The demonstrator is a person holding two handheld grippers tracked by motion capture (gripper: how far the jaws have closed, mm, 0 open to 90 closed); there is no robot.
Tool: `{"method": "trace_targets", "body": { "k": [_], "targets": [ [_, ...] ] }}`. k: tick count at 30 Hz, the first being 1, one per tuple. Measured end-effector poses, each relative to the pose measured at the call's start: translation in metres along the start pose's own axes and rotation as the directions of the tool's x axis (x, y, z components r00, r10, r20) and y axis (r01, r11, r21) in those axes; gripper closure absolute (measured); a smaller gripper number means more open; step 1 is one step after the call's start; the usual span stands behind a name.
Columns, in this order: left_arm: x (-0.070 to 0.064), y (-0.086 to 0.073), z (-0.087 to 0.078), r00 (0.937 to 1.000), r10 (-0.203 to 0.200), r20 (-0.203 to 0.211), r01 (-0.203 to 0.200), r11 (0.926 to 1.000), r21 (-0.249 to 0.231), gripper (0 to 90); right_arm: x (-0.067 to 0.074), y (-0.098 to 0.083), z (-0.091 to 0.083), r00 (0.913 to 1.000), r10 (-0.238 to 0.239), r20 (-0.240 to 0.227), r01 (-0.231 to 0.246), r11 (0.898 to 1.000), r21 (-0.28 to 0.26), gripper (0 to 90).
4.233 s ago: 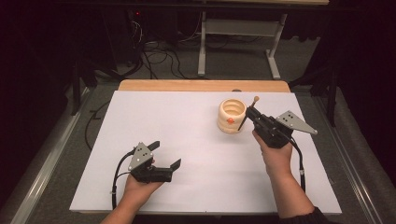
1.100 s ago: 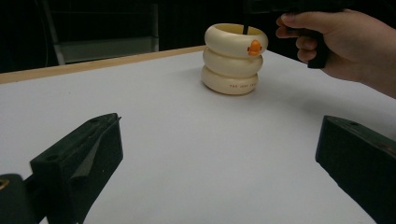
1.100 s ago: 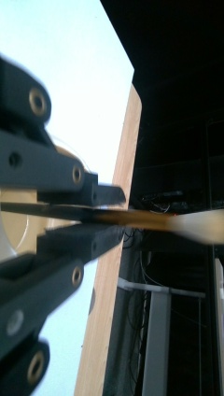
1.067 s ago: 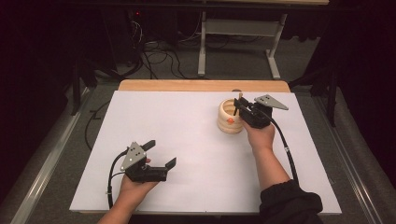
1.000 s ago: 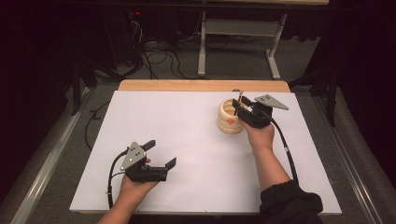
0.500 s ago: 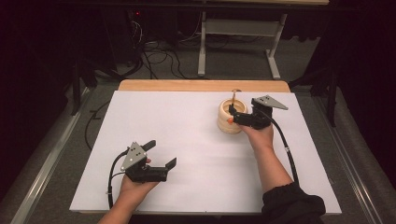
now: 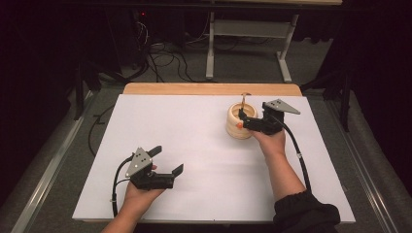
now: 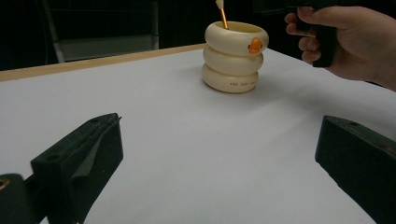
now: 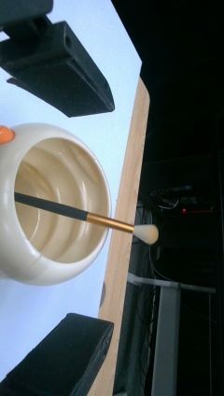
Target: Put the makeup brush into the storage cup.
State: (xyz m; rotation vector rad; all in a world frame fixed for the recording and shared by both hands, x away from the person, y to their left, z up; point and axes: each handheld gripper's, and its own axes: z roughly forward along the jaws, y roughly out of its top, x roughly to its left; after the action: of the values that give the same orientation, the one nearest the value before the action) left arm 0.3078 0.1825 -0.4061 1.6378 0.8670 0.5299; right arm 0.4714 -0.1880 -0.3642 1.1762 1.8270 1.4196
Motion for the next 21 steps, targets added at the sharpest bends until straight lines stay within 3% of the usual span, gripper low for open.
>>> {"method": "trace_targets", "body": {
  "k": [21],
  "targets": [
    [0.0, 0.0, -0.001, 1.0, 0.005, -0.004, -0.005, 1.0, 0.003, 1.5, 0.004, -0.005, -0.012, 0.9991, -0.038, -0.018, 0.038, 0.999, 0.009, 1.0]
  ]
}}
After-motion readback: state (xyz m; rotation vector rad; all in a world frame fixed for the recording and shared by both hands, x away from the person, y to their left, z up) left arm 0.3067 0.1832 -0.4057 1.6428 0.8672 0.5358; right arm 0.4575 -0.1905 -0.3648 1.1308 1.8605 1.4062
